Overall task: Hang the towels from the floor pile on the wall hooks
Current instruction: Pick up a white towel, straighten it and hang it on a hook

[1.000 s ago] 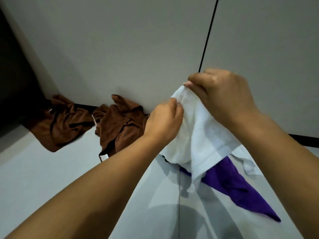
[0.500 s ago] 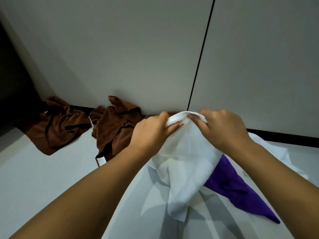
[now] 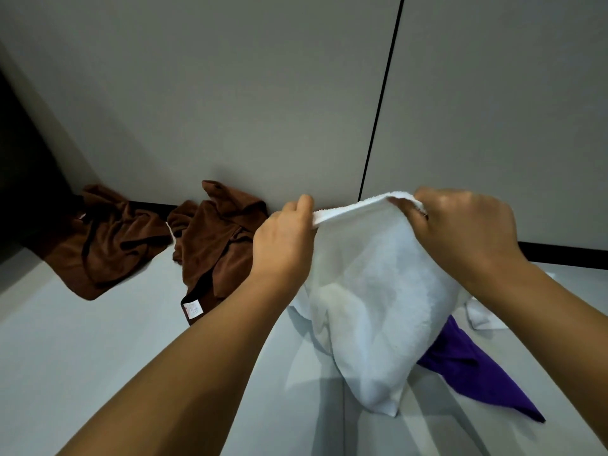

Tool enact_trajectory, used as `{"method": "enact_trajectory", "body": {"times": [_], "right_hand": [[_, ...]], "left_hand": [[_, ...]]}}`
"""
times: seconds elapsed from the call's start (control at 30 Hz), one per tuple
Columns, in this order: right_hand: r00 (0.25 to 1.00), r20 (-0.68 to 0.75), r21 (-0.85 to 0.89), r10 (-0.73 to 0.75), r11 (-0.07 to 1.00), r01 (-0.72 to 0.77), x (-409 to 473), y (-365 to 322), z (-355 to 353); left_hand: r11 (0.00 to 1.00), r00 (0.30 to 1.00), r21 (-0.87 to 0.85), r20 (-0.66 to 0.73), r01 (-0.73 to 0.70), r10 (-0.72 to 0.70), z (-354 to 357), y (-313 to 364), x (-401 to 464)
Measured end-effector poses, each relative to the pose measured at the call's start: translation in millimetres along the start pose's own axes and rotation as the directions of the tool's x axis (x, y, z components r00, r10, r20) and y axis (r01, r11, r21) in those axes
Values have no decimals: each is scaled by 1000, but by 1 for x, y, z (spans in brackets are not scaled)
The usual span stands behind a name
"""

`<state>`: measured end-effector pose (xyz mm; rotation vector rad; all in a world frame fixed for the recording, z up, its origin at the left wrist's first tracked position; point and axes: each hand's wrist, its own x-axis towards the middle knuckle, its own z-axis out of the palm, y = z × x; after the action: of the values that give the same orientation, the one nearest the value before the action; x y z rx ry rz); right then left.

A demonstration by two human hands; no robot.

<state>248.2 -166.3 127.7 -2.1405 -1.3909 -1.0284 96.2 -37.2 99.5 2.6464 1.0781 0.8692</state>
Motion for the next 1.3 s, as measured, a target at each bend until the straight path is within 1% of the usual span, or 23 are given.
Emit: {"method": "enact_trajectory", "body": {"times": [0.07,0.2,0.3,0.4,0.47,0.57,0.7,0.77,0.83,0.93,1.0,1.1,1.13,1.2,1.3], "right_hand": [[1000,-14,-6,17,1000,-17,3,2,0],[996,-7,12,85,996,-85,12,15,-5],[991,-1,-12,132,991,-132,13,27,-12],[977,32,-32,210,977,-209,8,40,-14],[965,56,-82,257,964,-252,5,51,-15],[934,58,-108,353,932,-345,1,69,-19],[863,50,-109,503,862,-496,-8,94,-12],[818,82,-110,570,821,-561,-16,115,-1],[782,129,-68,609,793,-606,-25,134,3],[796,131,-81,591,807,-585,-26,122,-13],[801,126,-45,585,810,-585,-30,118,-16],[732,90,-47,675,737,-674,-40,140,-2],[725,71,-47,685,728,-684,-43,147,2],[724,99,-52,683,730,-681,-47,148,4],[693,154,-91,704,709,-699,-52,145,2]], "left_hand": [[1000,1000,-18,-24,6,-6,0,-2,0],[995,994,-52,-64,87,-90,-2,-14,3],[985,986,-93,-70,145,-152,-8,-24,5],[968,971,-139,-90,208,-221,-11,-33,6],[954,958,-165,-105,250,-269,-12,-40,5],[919,920,-192,-124,346,-372,-15,-55,6],[869,862,-202,-153,451,-483,-22,-84,9],[862,850,-182,-161,474,-501,-26,-99,7],[867,852,-161,-170,471,-495,-29,-114,3],[865,849,-148,-175,479,-499,-35,-130,-3],[863,845,-136,-181,486,-504,-38,-139,-6],[861,838,-121,-195,495,-509,-42,-148,-9],[858,835,-123,-196,499,-514,-42,-150,-10],[863,843,-137,-187,486,-504,-43,-151,-12],[868,854,-198,-178,455,-489,-42,-145,-14]]}}
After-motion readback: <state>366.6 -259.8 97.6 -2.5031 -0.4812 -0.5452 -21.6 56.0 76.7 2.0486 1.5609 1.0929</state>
